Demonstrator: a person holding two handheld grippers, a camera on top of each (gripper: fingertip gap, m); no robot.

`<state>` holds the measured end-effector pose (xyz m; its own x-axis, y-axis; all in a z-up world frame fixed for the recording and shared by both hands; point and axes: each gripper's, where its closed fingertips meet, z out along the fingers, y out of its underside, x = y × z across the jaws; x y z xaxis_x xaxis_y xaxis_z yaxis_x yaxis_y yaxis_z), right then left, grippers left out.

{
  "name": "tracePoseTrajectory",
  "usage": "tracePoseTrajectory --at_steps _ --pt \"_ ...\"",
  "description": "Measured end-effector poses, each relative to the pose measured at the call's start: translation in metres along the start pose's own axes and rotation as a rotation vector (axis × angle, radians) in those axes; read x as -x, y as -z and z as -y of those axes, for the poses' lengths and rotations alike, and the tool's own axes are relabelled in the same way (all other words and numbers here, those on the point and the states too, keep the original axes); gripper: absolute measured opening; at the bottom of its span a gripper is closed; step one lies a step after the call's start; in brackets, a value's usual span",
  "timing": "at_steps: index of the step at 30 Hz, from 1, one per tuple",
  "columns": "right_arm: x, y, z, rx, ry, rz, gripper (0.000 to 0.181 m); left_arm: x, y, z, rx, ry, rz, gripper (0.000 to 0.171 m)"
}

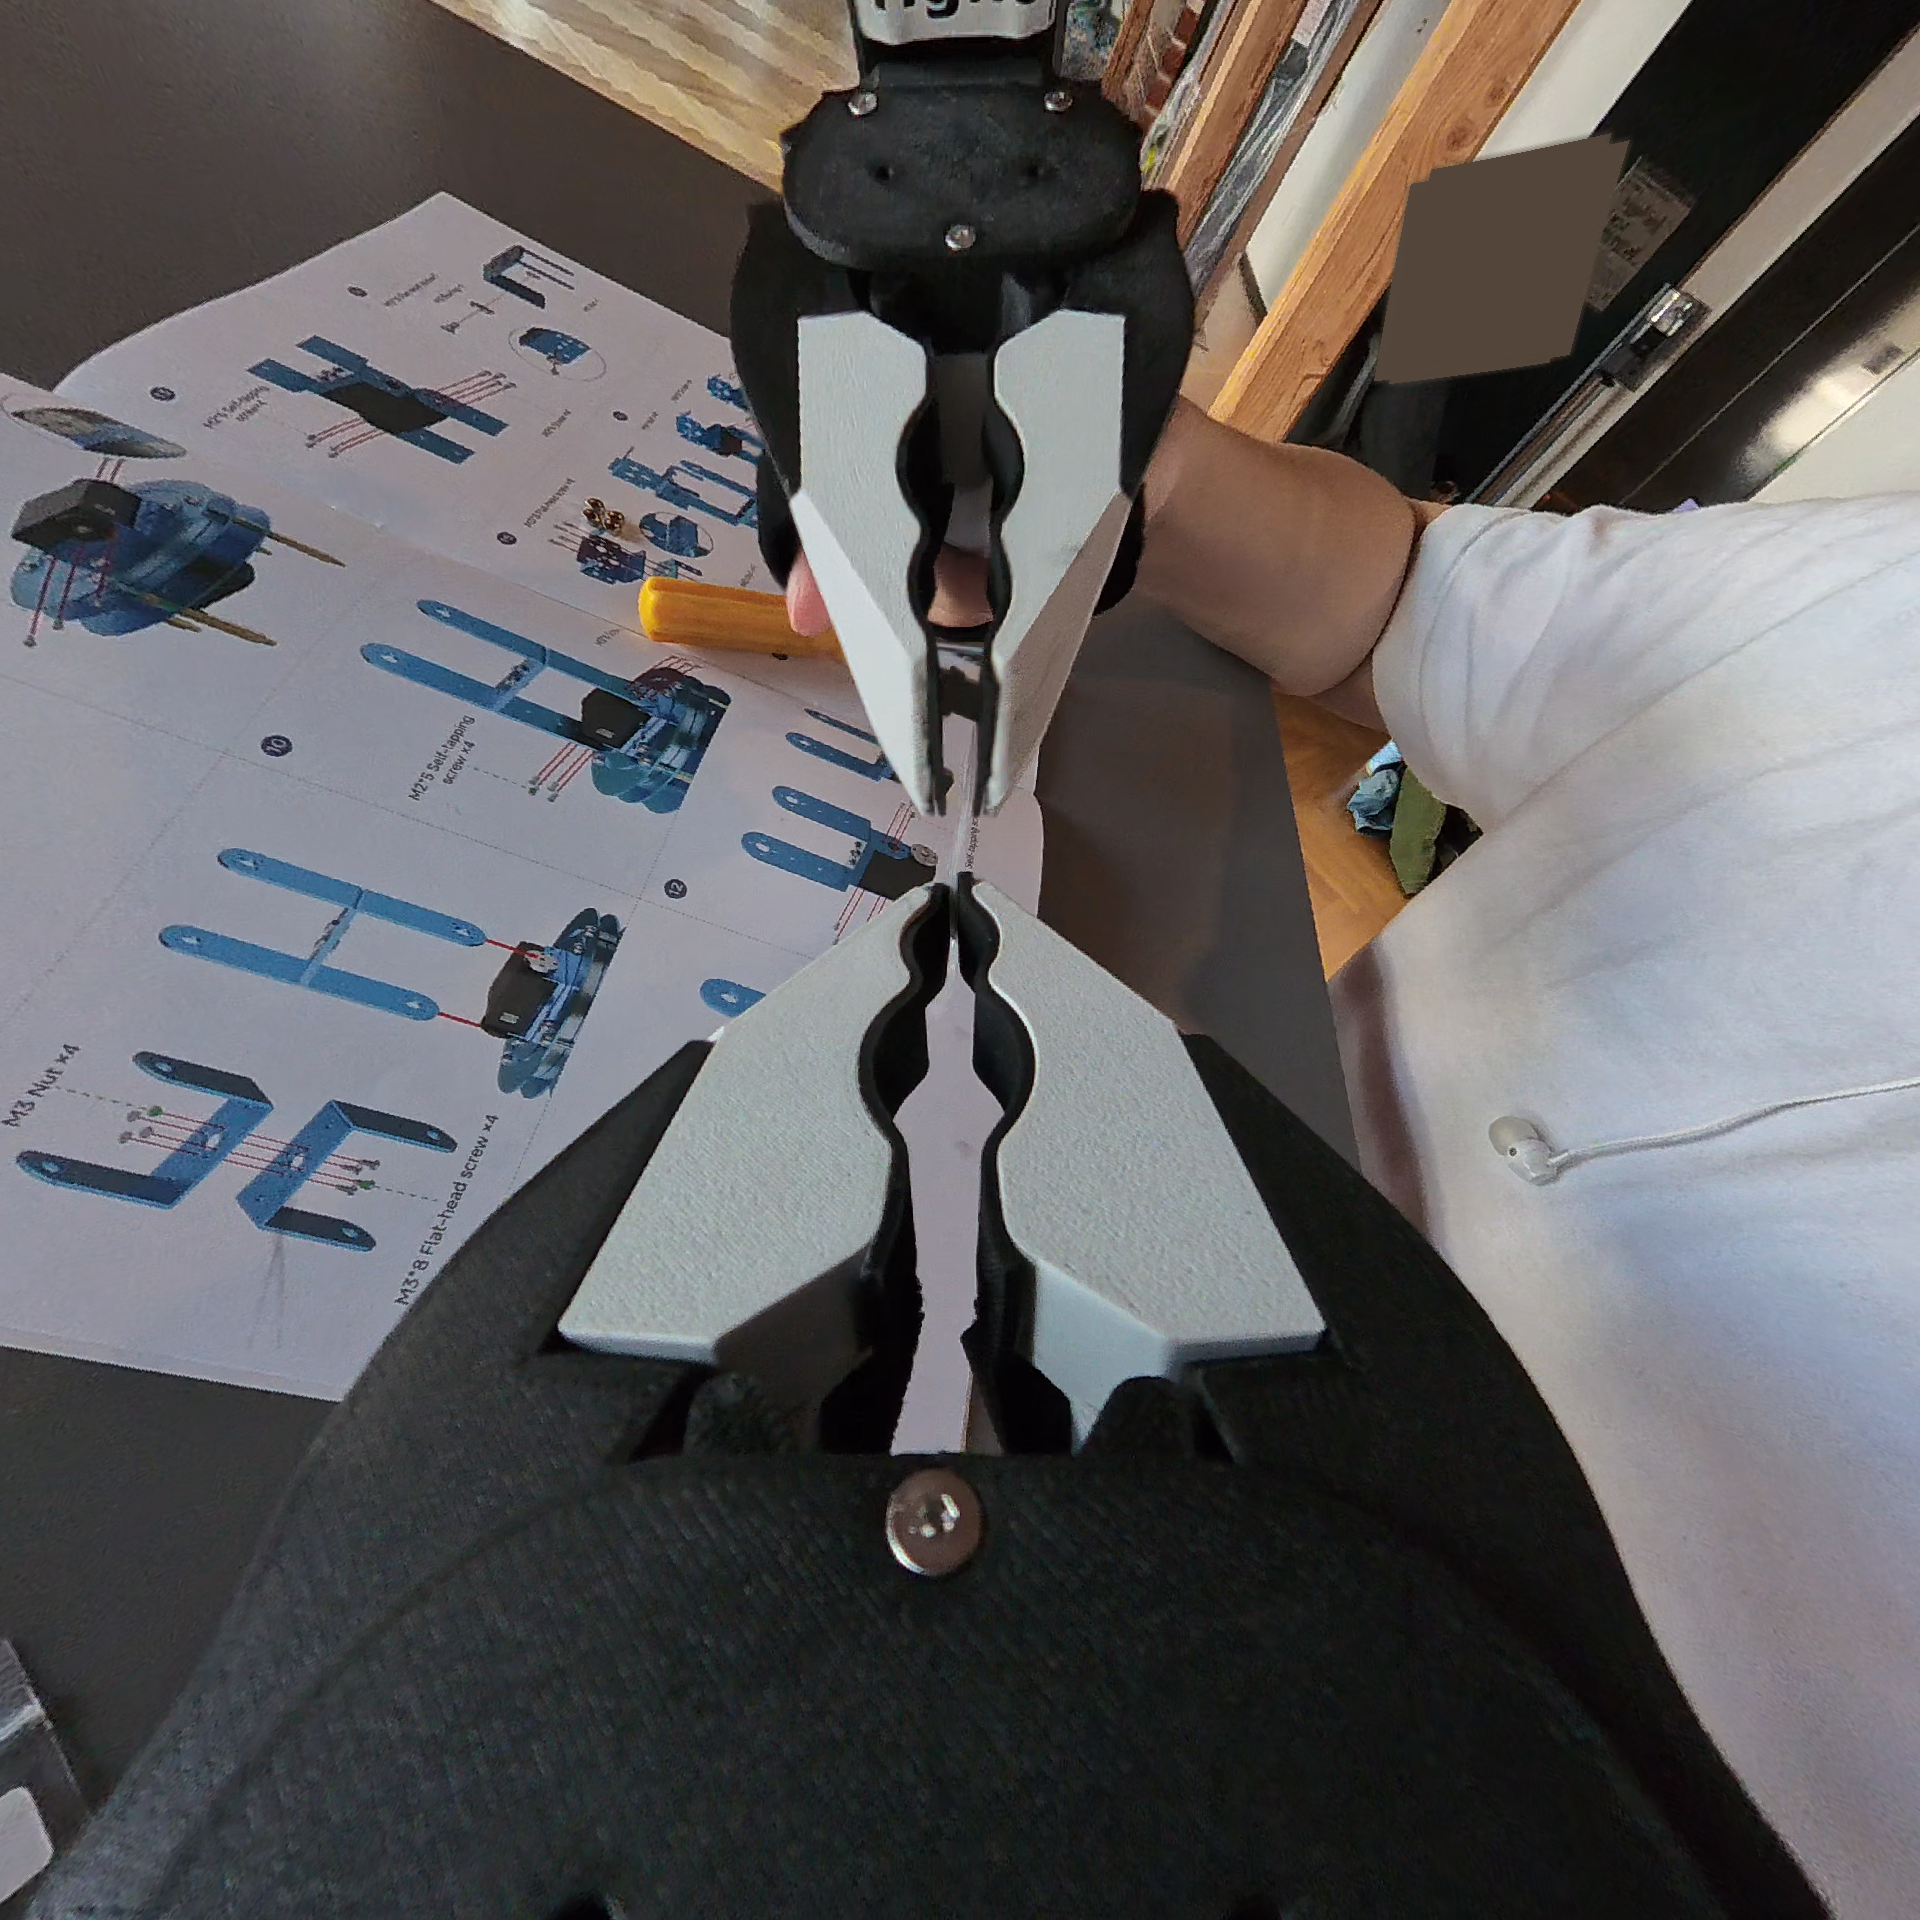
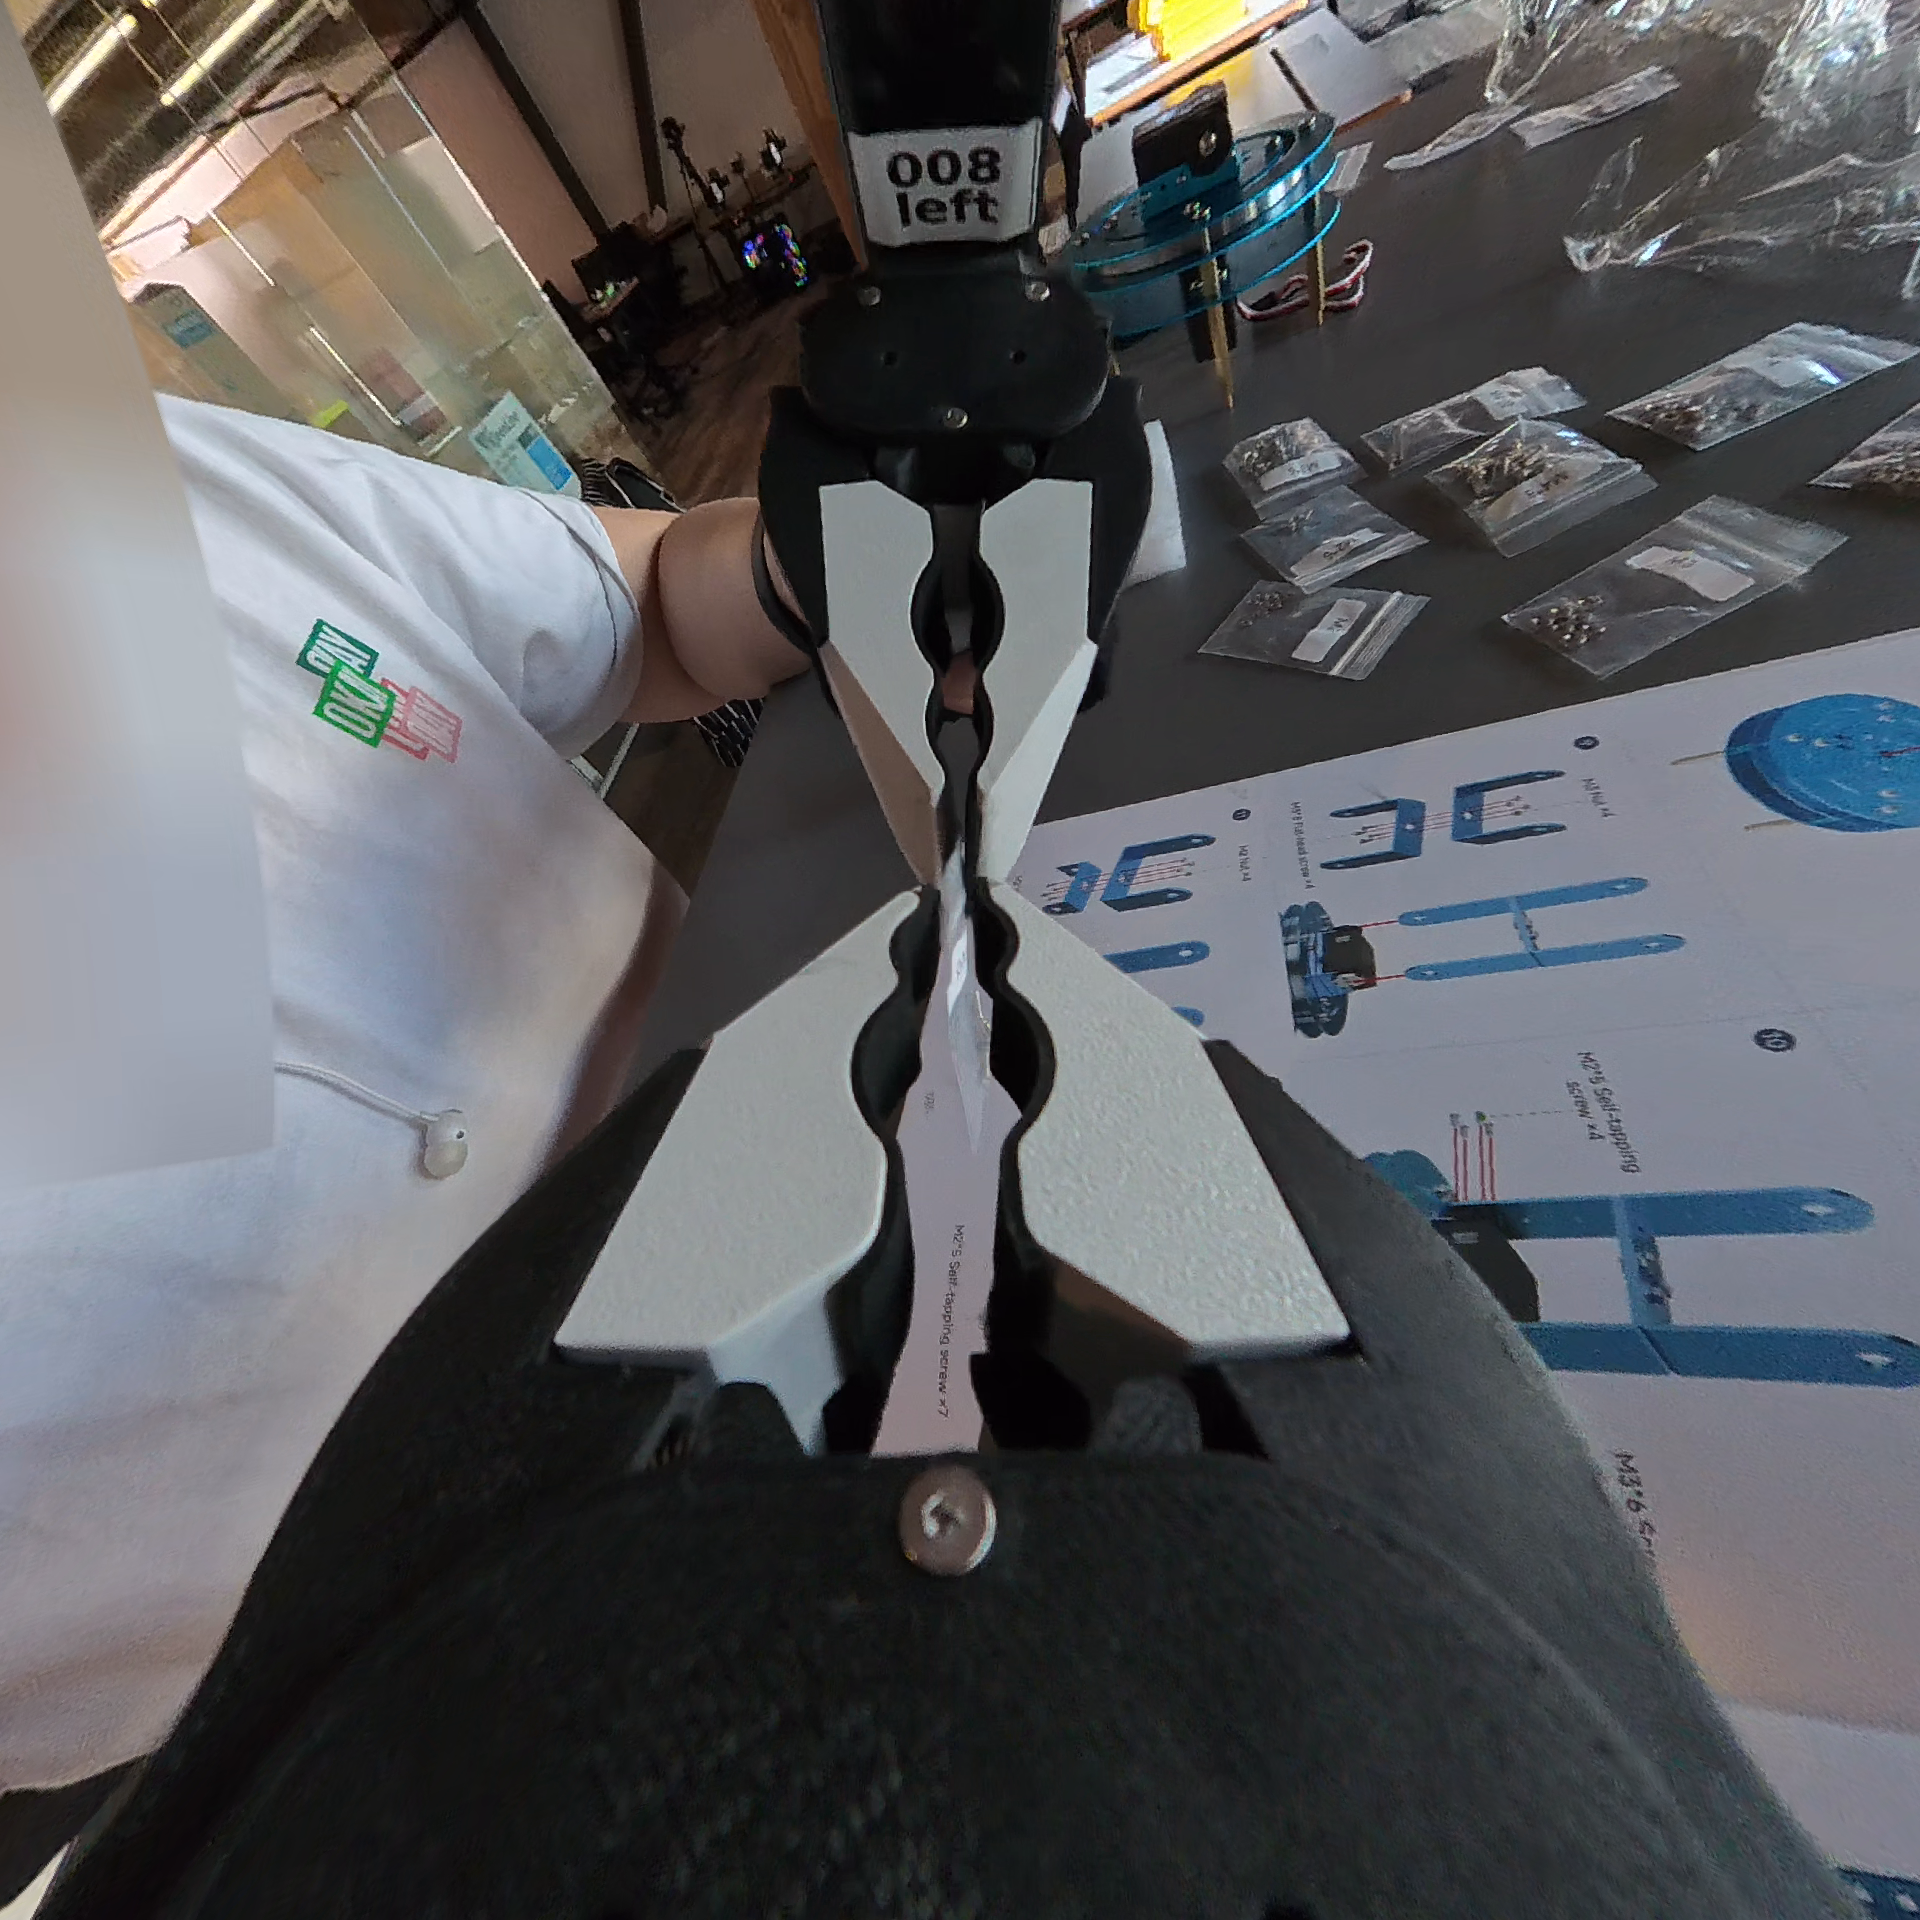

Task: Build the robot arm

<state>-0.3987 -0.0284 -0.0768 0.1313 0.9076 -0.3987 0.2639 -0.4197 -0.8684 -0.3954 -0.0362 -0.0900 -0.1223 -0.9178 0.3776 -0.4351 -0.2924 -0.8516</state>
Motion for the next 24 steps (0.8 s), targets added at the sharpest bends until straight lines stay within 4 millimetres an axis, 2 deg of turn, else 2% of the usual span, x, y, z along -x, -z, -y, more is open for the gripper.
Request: tracePoseTrajectory --at_steps 13,20,24 --pt "0.008 -0.0004 0.0014 0.027 0.079 -0.044 0.0 -0.0066 0.0005 0.004 -0.027 -0.015 -0.037 0.0" --pt "0.008 0.0001 0.0055 -0.015 0.085 -0.045 0.0 -0.0093 -0.0007 0.0043 -0.025 -0.043 -0.026 0.0" --pt "0.0059 -0.0044 -0.0009 0.012 0.098 -0.043 0.0 -0.0065 -0.0018 0.0024 -0.019 -0.043 -0.007 0.0"
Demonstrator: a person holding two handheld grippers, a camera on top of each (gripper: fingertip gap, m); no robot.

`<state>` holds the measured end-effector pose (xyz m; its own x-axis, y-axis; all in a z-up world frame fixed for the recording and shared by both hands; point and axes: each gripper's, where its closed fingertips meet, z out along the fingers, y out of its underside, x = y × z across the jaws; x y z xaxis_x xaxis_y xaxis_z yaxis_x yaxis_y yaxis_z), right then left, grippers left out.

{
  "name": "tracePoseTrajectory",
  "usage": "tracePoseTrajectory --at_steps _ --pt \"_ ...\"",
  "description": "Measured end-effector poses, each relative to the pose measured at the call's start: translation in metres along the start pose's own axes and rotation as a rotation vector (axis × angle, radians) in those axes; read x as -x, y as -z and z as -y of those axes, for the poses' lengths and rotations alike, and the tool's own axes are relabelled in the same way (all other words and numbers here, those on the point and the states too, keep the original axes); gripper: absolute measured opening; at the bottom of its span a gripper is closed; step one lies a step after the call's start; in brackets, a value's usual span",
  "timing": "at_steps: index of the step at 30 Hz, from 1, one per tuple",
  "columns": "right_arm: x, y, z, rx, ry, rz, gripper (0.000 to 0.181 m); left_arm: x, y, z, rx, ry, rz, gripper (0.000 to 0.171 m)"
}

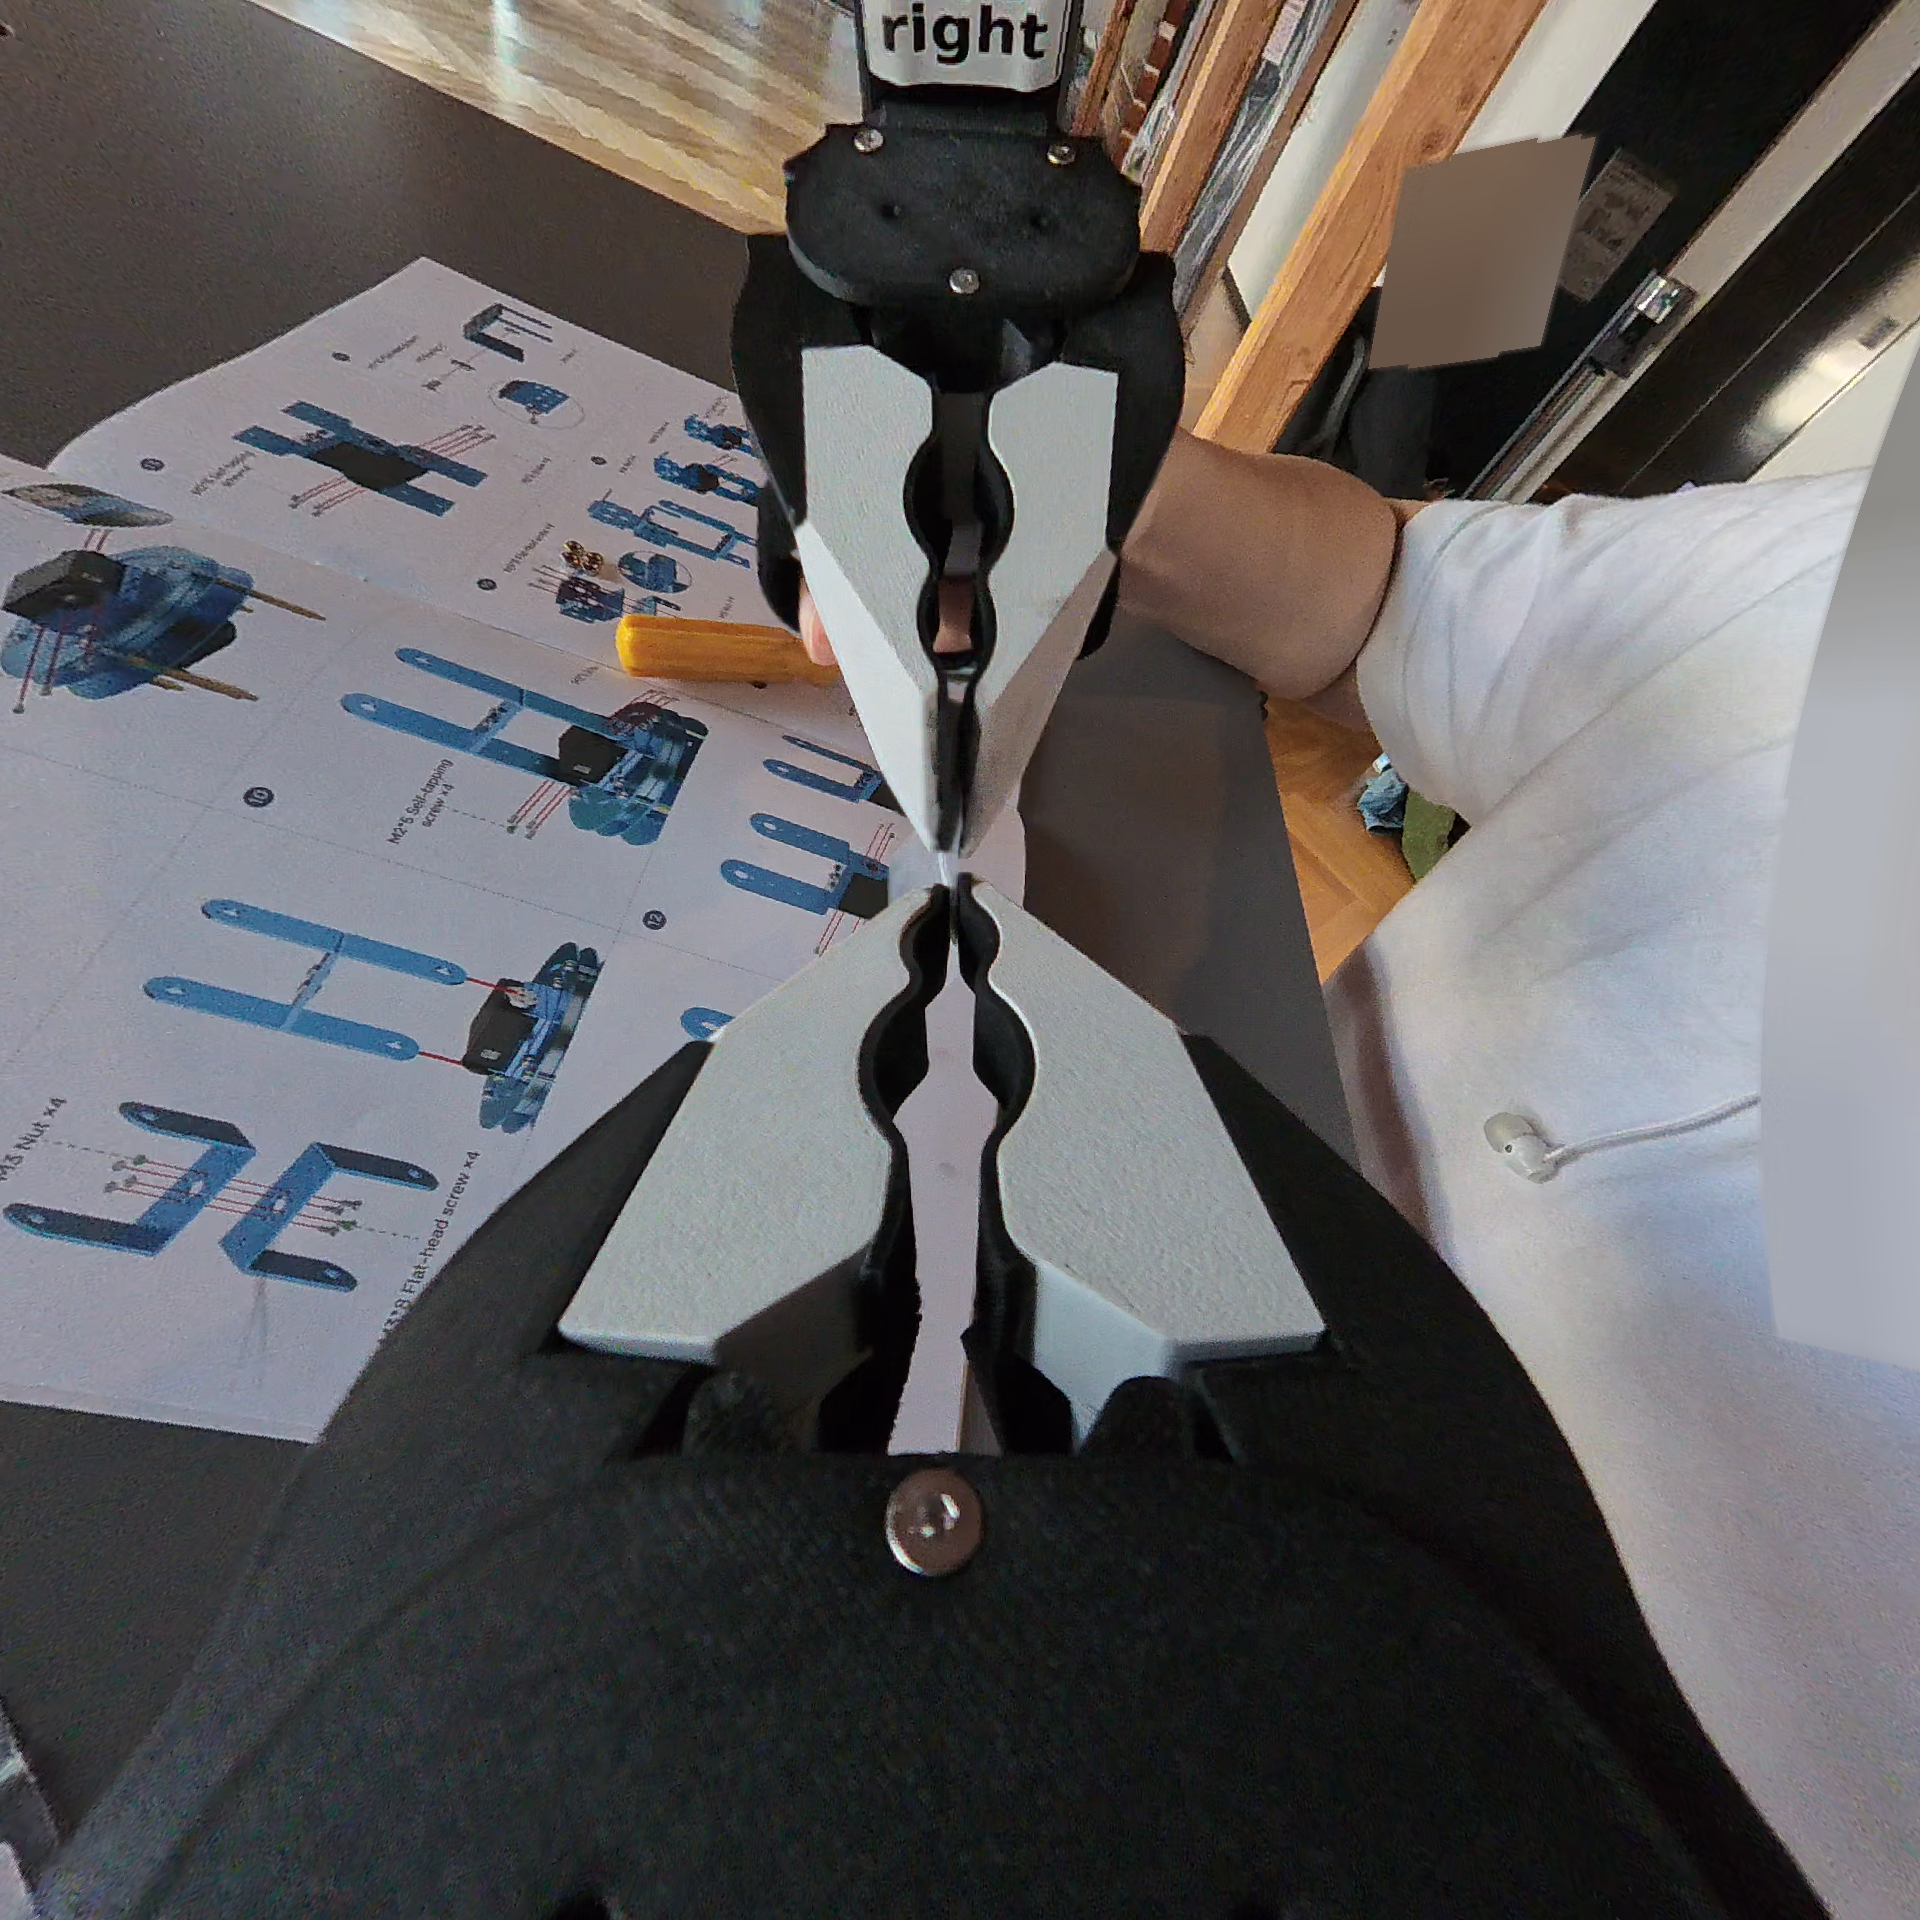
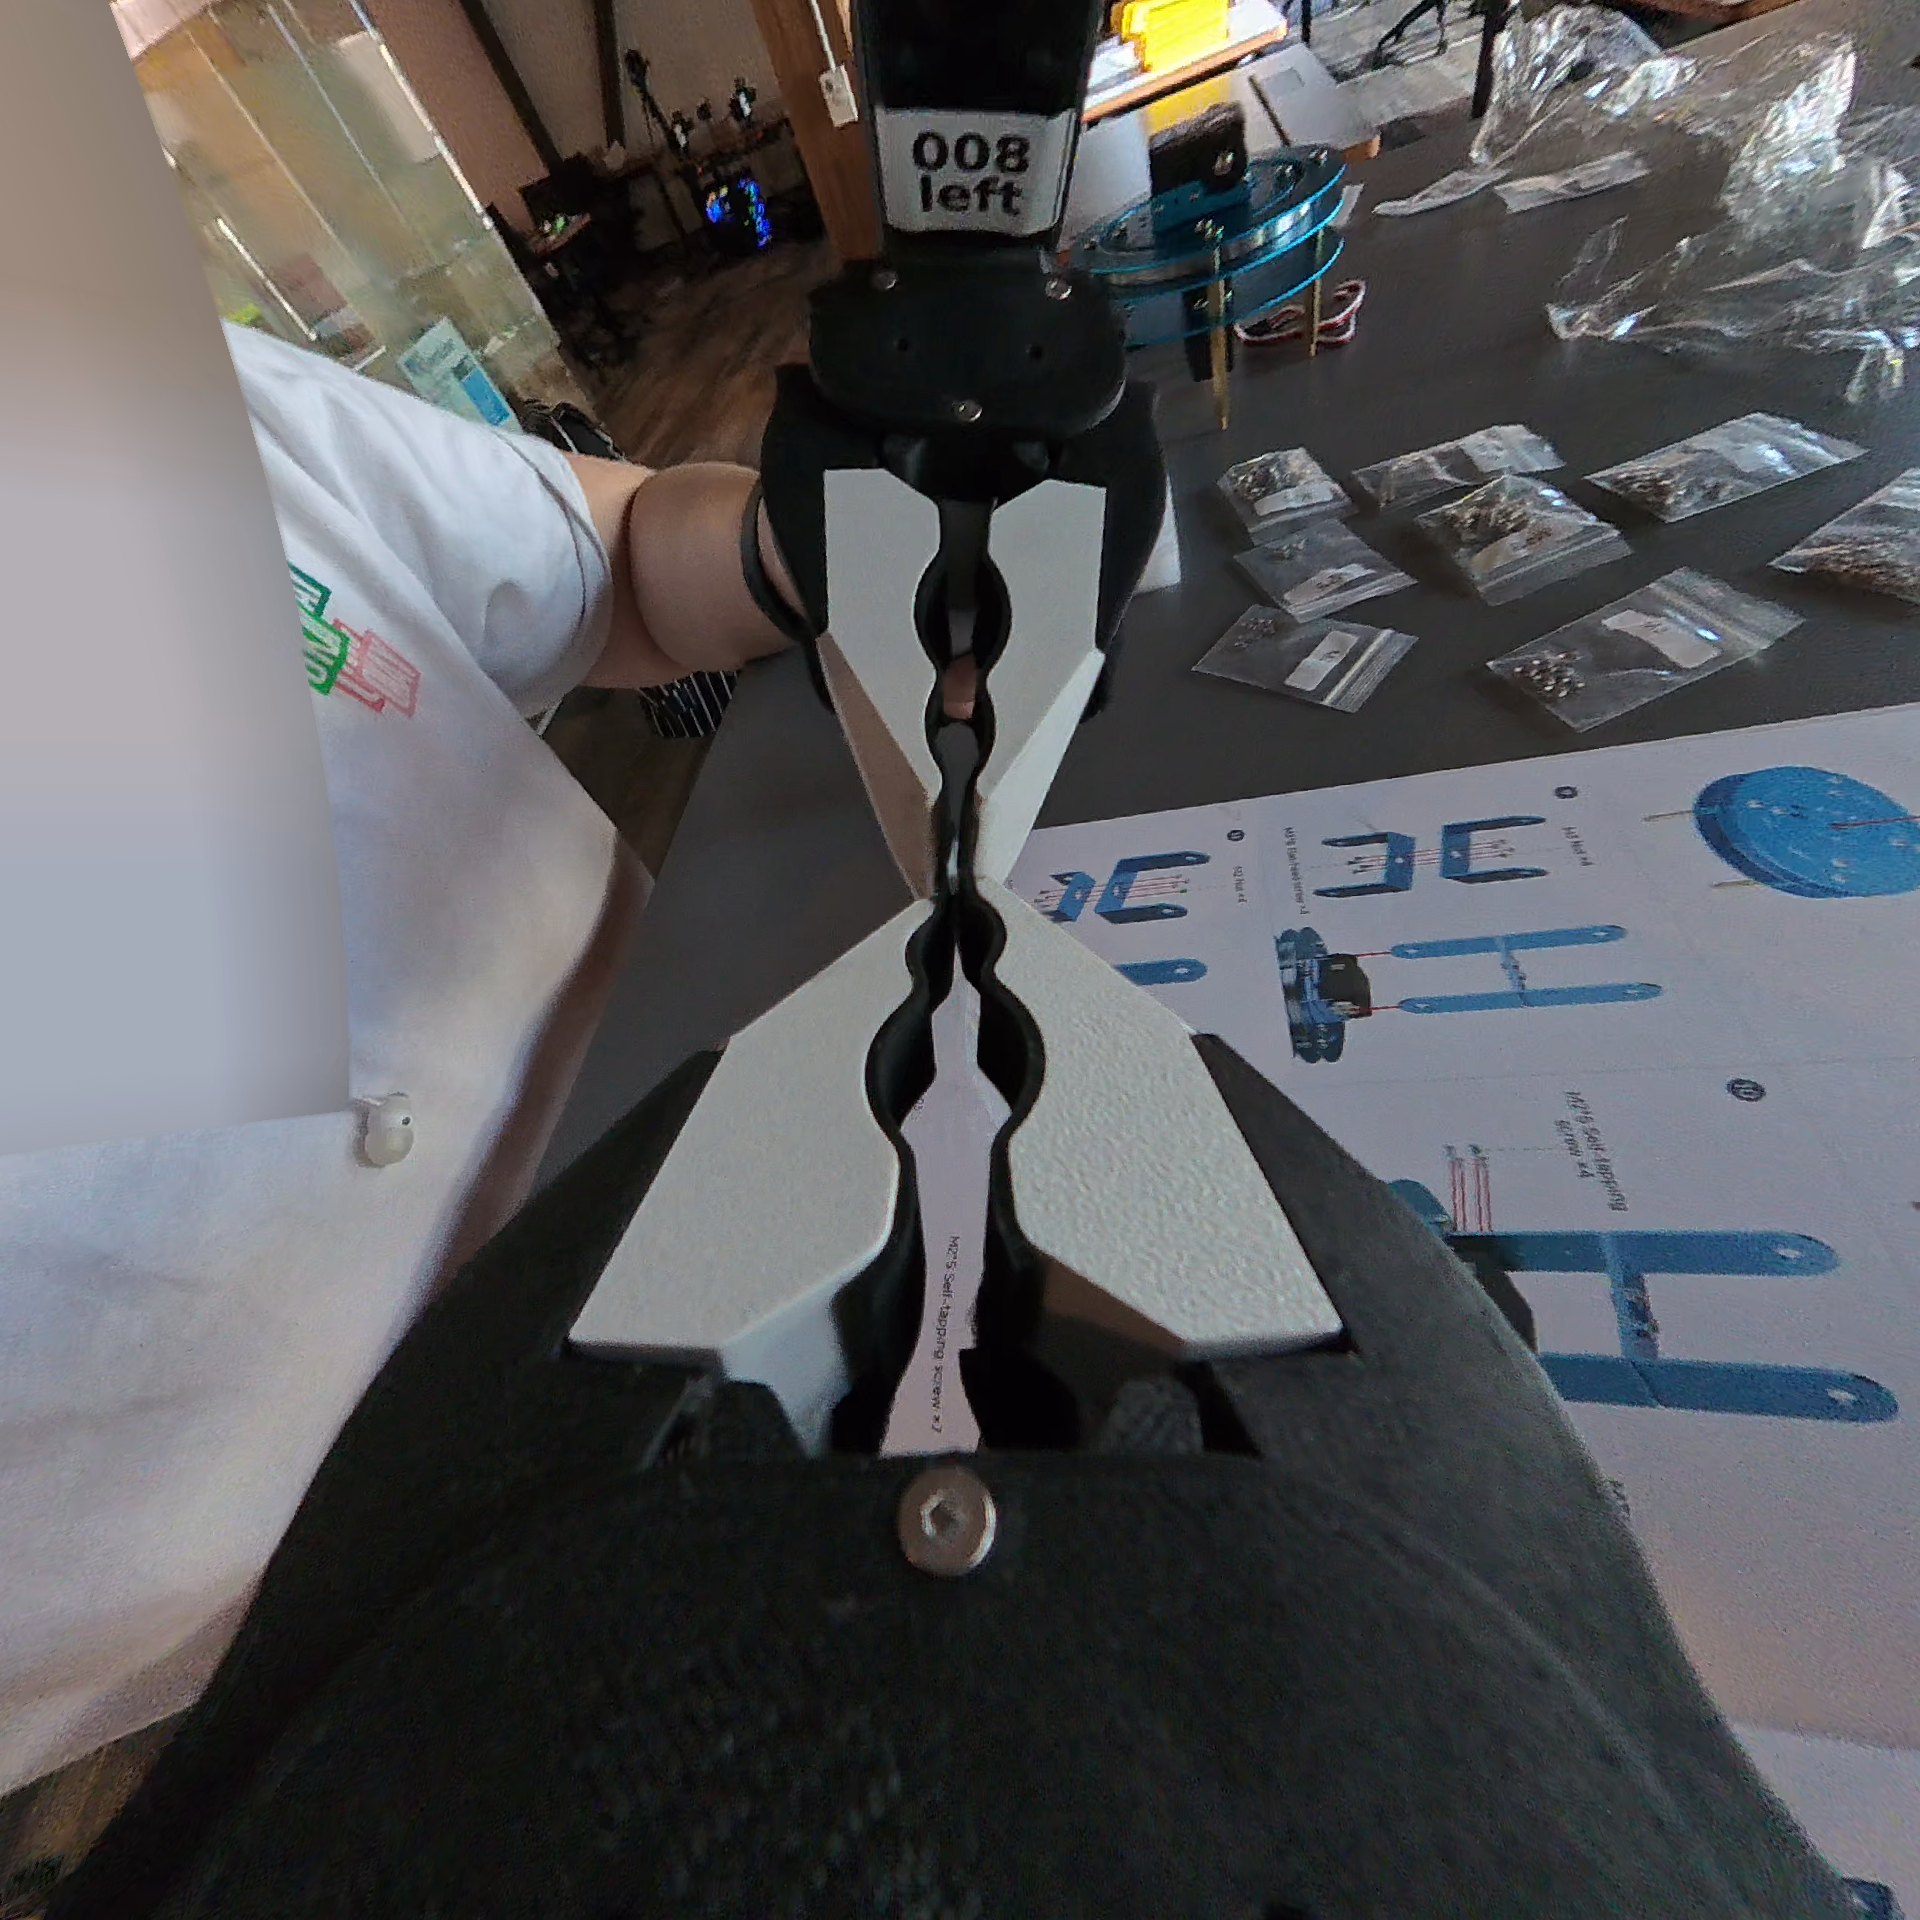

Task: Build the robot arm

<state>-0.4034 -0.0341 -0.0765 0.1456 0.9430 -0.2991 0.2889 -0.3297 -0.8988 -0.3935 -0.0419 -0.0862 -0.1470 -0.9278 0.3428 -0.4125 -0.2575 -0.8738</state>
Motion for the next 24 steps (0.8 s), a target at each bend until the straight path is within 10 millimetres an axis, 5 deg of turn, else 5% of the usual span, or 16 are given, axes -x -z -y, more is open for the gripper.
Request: tracePoseTrajectory --at_steps 14,24 --pt "0.004 0.006 0.016 -0.104 -0.164 0.102 0.0 -0.009 0.009 0.016 -0.096 0.109 -0.129 0.0" --pt "-0.005 0.007 0.012 -0.075 -0.009 -0.034 0.0 -0.003 0.009 0.016 -0.105 0.139 -0.119 0.011"
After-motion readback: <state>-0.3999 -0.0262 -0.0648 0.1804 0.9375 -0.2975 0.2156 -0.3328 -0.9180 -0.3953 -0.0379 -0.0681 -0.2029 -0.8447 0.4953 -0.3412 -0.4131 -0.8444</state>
